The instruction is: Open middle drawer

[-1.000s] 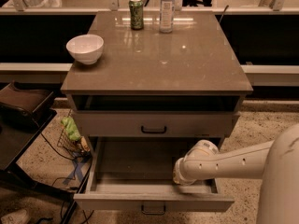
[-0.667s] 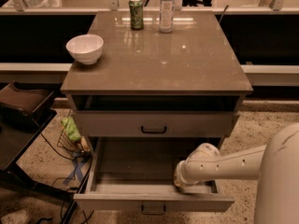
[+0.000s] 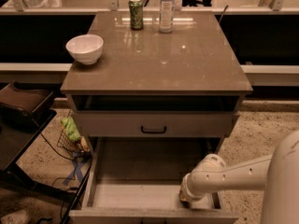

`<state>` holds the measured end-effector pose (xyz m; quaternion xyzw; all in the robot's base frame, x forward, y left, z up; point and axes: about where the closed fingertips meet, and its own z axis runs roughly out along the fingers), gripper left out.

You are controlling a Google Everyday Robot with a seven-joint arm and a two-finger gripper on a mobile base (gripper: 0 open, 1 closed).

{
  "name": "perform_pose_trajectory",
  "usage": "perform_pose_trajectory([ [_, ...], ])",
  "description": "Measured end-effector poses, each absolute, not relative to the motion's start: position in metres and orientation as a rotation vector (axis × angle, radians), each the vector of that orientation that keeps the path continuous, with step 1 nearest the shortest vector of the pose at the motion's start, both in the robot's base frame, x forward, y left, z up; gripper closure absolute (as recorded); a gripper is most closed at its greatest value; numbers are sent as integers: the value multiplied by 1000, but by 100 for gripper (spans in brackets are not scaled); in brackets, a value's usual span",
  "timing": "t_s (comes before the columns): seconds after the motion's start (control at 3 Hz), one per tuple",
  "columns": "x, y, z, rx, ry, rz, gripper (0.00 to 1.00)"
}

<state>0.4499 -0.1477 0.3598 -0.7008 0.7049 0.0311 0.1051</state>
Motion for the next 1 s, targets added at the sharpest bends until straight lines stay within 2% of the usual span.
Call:
perform_pose_trajectory([
  [0.67, 384, -171, 362, -2084, 2191, 148, 98],
  [1.0, 384, -171, 362, -2084, 2191, 148, 75],
])
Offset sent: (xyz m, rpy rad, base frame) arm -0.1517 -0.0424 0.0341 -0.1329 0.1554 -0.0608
